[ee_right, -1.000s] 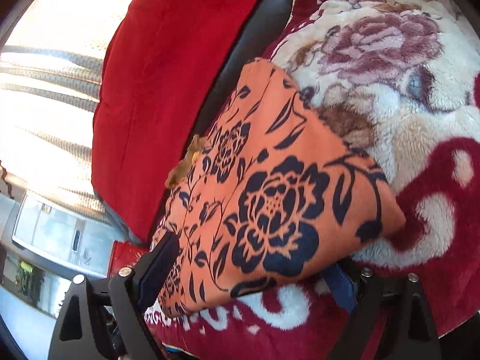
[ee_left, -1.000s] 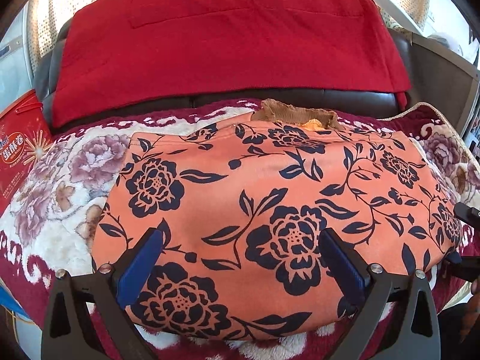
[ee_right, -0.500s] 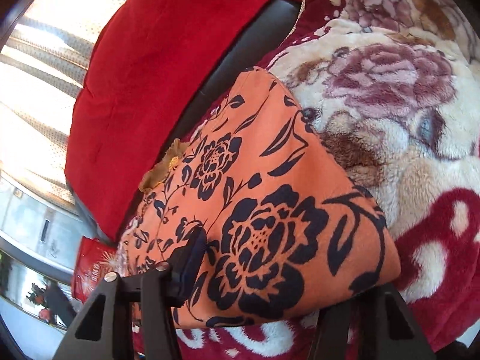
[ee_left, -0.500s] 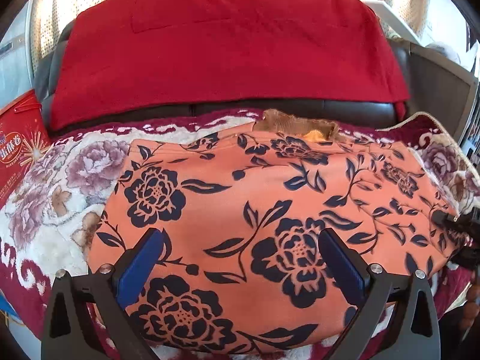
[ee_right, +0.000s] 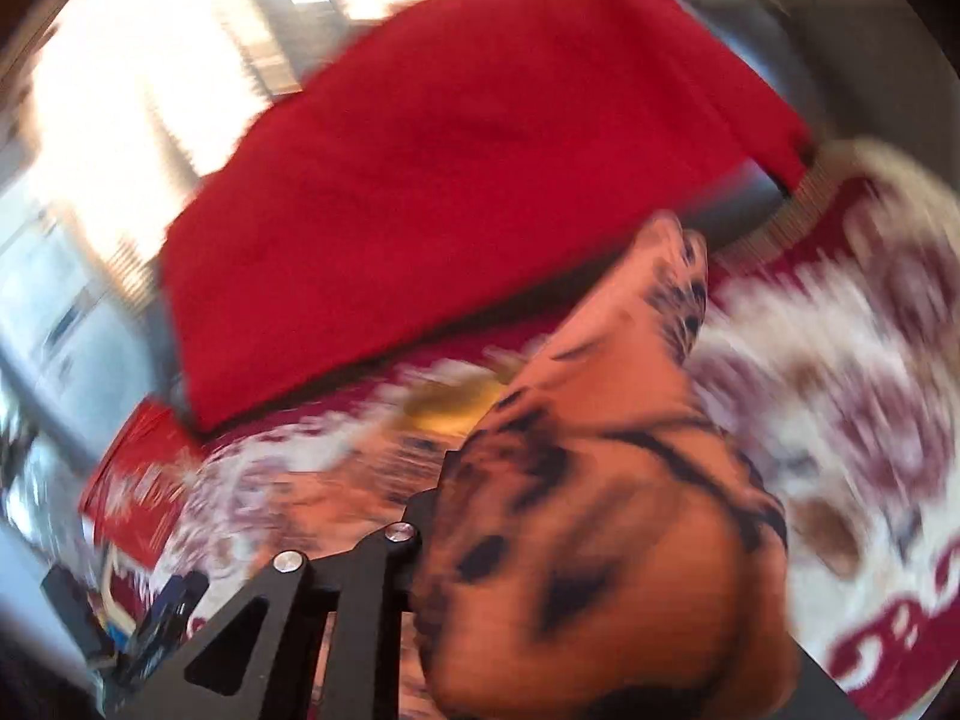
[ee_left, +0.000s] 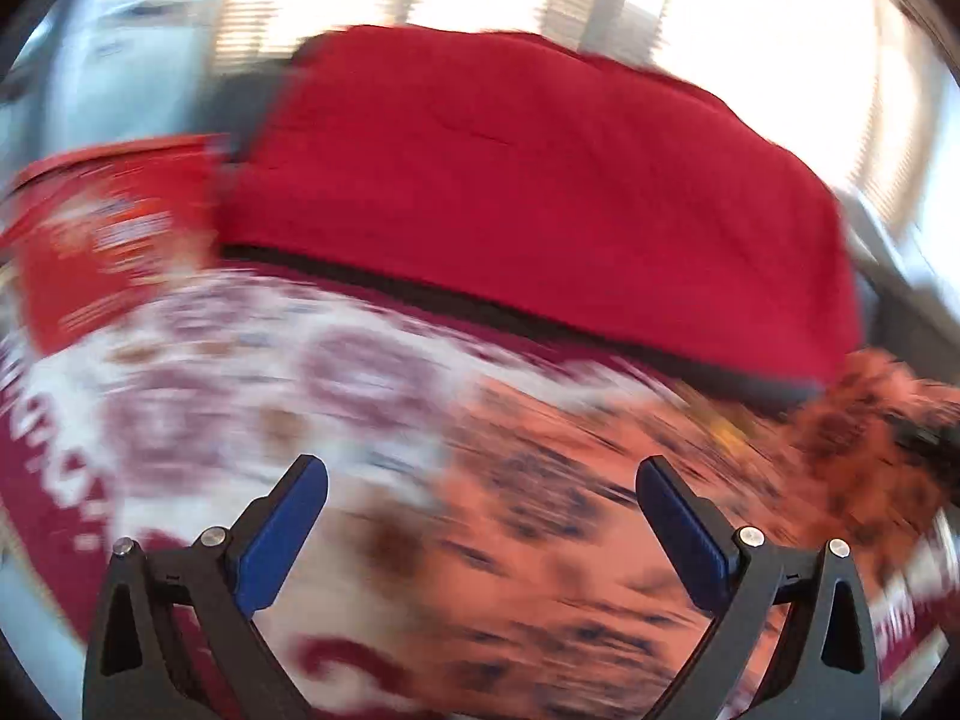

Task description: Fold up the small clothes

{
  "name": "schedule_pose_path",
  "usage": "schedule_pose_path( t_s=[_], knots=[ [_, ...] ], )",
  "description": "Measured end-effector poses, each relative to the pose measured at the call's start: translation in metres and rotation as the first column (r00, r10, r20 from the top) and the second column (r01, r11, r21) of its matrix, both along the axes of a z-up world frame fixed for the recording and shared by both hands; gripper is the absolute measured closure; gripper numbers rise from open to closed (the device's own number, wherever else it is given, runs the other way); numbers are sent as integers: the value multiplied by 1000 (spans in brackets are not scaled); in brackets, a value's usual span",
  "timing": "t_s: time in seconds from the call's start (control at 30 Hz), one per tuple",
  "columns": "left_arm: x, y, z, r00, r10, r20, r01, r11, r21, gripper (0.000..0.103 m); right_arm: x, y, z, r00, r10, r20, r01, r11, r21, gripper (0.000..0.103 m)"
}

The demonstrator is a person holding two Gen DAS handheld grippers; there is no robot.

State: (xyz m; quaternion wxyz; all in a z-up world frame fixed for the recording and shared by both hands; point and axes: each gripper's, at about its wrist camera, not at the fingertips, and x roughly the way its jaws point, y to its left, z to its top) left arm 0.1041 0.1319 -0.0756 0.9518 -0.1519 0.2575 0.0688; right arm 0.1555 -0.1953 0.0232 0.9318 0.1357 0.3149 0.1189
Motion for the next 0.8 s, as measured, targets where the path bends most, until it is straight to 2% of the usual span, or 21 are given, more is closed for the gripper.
schedule_pose_path(
  t_s=[0.03, 0.1, 0.13, 0.17, 0.23, 0.27, 0.3, 0.37, 0.5, 0.57, 0.6, 0.67, 0.7, 0.73, 0.8],
  knots=[
    [-4, 20, -6, 998, 70, -2, -70, 997, -15, 0, -1, 23, 3, 999, 45, 14, -45, 999, -25, 84],
    [-11, 60, -27, 978, 205, -44, -208, 976, -60, 0, -1, 78, -6, 988, 157, 8, -156, 984, -84, 84],
    [-12, 74, -38, 963, 252, -94, -259, 962, -81, 1, 2, 105, -21, 977, 210, -26, -211, 971, -113, 84],
    [-11, 90, -49, 947, 278, -162, -301, 944, -133, 2, 6, 129, -42, 964, 253, -78, -262, 954, -142, 85],
    [-13, 102, -55, 944, 282, -172, -311, 933, -178, 2, 19, 168, -98, 929, 292, -229, -338, 920, -197, 84],
    [-13, 103, -55, 940, 289, -181, -318, 935, -159, 2, 23, 174, -114, 920, 289, -266, -347, 915, -206, 84],
    [-13, 103, -56, 941, 283, -185, -310, 941, -138, 2, 25, 176, -118, 922, 282, -266, -340, 919, -202, 84],
    [-18, 102, -57, 945, 267, -189, -294, 947, -131, 2, 24, 173, -100, 930, 281, -238, -324, 931, -170, 84],
    [-15, 103, -60, 952, 238, -193, -270, 950, -158, 2, 18, 173, -45, 952, 278, -128, -298, 938, -175, 84],
    [-9, 103, -61, 953, 230, -196, -264, 950, -167, 2, 14, 184, -42, 954, 276, -115, -294, 935, -196, 83],
    [-8, 101, -61, 954, 224, -198, -257, 952, -166, 2, 13, 194, -52, 954, 269, -130, -293, 927, -235, 79],
    [-8, 97, -59, 957, 214, -194, -245, 957, -153, 2, 10, 216, -84, 937, 291, -192, -338, 891, -302, 64],
    [-8, 97, -59, 958, 210, -193, -240, 959, -149, 2, 8, 226, -105, 913, 324, -246, -391, 867, -308, 47],
    [-9, 97, -59, 959, 208, -191, -237, 960, -145, 2, 4, 232, -117, 901, 342, -268, -417, 854, -311, 41],
    [-12, 99, -58, 962, 204, -183, -232, 962, -142, 2, -15, 240, -120, 904, 374, -205, -426, 828, -364, 36]
  ],
)
